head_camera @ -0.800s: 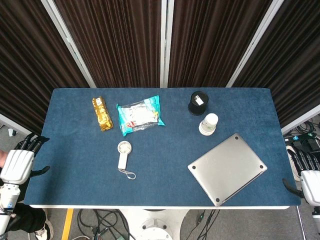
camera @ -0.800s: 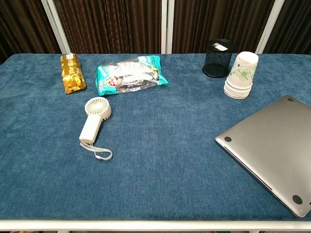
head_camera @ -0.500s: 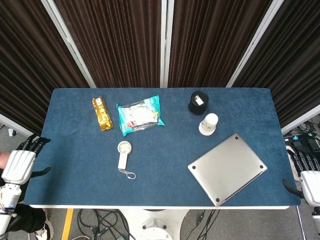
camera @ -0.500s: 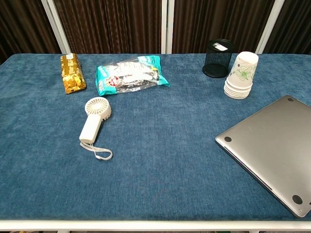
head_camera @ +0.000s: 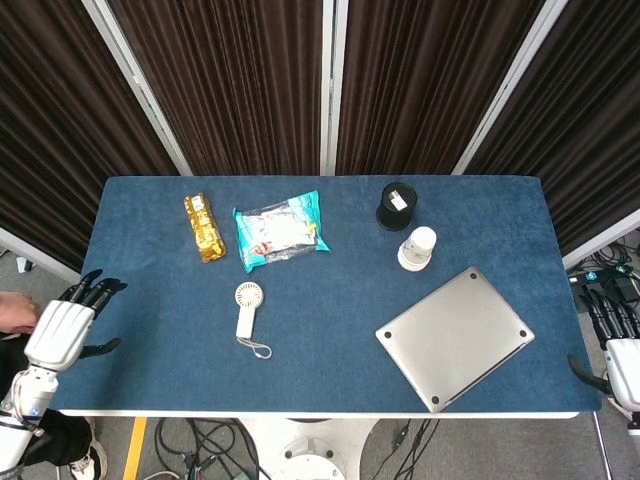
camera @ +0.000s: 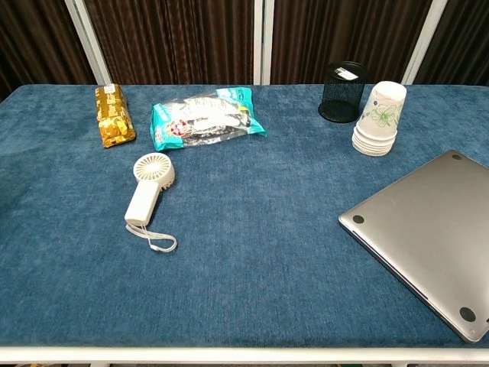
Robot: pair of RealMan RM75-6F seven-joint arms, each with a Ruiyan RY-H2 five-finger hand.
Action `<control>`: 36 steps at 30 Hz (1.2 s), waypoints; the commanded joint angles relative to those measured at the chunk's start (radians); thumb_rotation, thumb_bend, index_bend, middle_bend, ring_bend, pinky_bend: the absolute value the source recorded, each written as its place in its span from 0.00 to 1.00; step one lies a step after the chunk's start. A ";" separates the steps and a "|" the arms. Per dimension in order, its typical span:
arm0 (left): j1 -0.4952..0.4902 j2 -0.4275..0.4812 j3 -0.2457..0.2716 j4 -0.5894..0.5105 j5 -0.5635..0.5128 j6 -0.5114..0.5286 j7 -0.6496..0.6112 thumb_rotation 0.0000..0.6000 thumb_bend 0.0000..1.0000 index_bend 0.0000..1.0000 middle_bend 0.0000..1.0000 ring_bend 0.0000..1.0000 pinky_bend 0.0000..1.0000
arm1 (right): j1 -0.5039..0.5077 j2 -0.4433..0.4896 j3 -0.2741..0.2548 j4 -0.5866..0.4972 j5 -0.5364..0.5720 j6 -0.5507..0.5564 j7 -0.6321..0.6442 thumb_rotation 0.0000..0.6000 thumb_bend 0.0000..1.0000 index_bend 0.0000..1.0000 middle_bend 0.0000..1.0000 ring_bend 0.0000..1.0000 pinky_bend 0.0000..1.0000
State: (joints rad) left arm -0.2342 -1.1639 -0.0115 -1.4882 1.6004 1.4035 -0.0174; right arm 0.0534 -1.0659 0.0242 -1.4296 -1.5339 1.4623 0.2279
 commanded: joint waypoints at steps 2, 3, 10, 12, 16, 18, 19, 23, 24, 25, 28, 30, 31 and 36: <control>0.007 -0.002 0.003 -0.033 -0.014 -0.003 0.056 1.00 0.16 0.19 0.40 0.42 0.55 | -0.003 0.011 -0.005 -0.018 -0.013 0.010 -0.010 1.00 0.20 0.00 0.00 0.00 0.00; 0.007 -0.003 0.007 -0.035 -0.012 -0.008 0.069 1.00 0.19 0.19 0.50 0.52 0.62 | -0.002 0.014 -0.004 -0.021 -0.016 0.013 -0.011 1.00 0.20 0.00 0.00 0.00 0.00; -0.043 -0.002 0.053 -0.057 0.017 -0.132 0.099 1.00 0.42 0.23 0.81 0.81 0.79 | 0.004 0.027 0.006 -0.048 -0.013 0.015 -0.018 1.00 0.20 0.00 0.00 0.00 0.00; -0.059 -0.010 0.067 -0.065 0.042 -0.157 0.112 1.00 0.44 0.23 0.82 0.82 0.79 | 0.006 0.026 0.004 -0.050 -0.014 0.010 -0.024 1.00 0.20 0.00 0.00 0.00 0.00; -0.092 -0.019 0.092 -0.099 0.068 -0.224 0.141 1.00 0.46 0.23 0.82 0.82 0.79 | 0.007 0.028 0.006 -0.059 -0.012 0.010 -0.028 1.00 0.20 0.00 0.00 0.00 0.00; -0.112 -0.025 0.102 -0.117 0.078 -0.261 0.159 1.00 0.46 0.23 0.83 0.82 0.79 | 0.009 0.031 0.008 -0.064 -0.010 0.009 -0.030 1.00 0.20 0.00 0.00 0.00 0.00; -0.120 -0.028 0.104 -0.124 0.081 -0.276 0.168 1.00 0.46 0.23 0.83 0.82 0.79 | 0.010 0.032 0.009 -0.065 -0.009 0.008 -0.031 1.00 0.20 0.00 0.00 0.00 0.00; -0.148 -0.056 0.098 -0.146 0.064 -0.328 0.218 1.00 0.46 0.22 0.83 0.82 0.79 | 0.010 0.032 0.008 -0.066 -0.002 -0.001 -0.034 1.00 0.20 0.00 0.00 0.00 0.00; -0.152 -0.064 0.093 -0.149 0.058 -0.333 0.231 1.00 0.46 0.22 0.83 0.82 0.79 | 0.010 0.032 0.007 -0.065 0.000 -0.003 -0.034 1.00 0.20 0.00 0.00 0.00 0.00; -0.156 -0.073 0.086 -0.150 0.052 -0.335 0.247 1.00 0.46 0.22 0.83 0.82 0.79 | 0.010 0.031 0.006 -0.064 0.001 -0.005 -0.035 1.00 0.20 0.00 0.00 0.00 0.00; -0.166 -0.101 0.063 -0.152 0.033 -0.337 0.307 1.00 0.46 0.21 0.83 0.82 0.79 | 0.011 0.029 0.005 -0.061 0.002 -0.009 -0.036 1.00 0.20 0.00 0.00 0.00 0.00; -0.172 -0.121 0.048 -0.157 0.024 -0.331 0.333 1.00 0.46 0.21 0.83 0.82 0.79 | 0.011 0.028 0.006 -0.060 0.002 -0.009 -0.035 1.00 0.20 0.00 0.00 0.00 0.00; -0.175 -0.129 0.043 -0.158 0.022 -0.329 0.339 1.00 0.46 0.20 0.83 0.82 0.79 | 0.012 0.027 0.006 -0.060 0.002 -0.010 -0.036 1.00 0.20 0.00 0.00 0.00 0.00; -0.198 -0.186 0.028 -0.126 0.016 -0.336 0.330 1.00 0.46 0.16 0.83 0.82 0.79 | 0.013 0.023 0.006 -0.053 0.007 -0.016 -0.031 1.00 0.20 0.00 0.00 0.00 0.00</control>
State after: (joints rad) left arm -0.4226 -1.3346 0.0224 -1.6273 1.6211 1.0730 0.3178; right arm 0.0665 -1.0422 0.0301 -1.4823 -1.5272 1.4465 0.1967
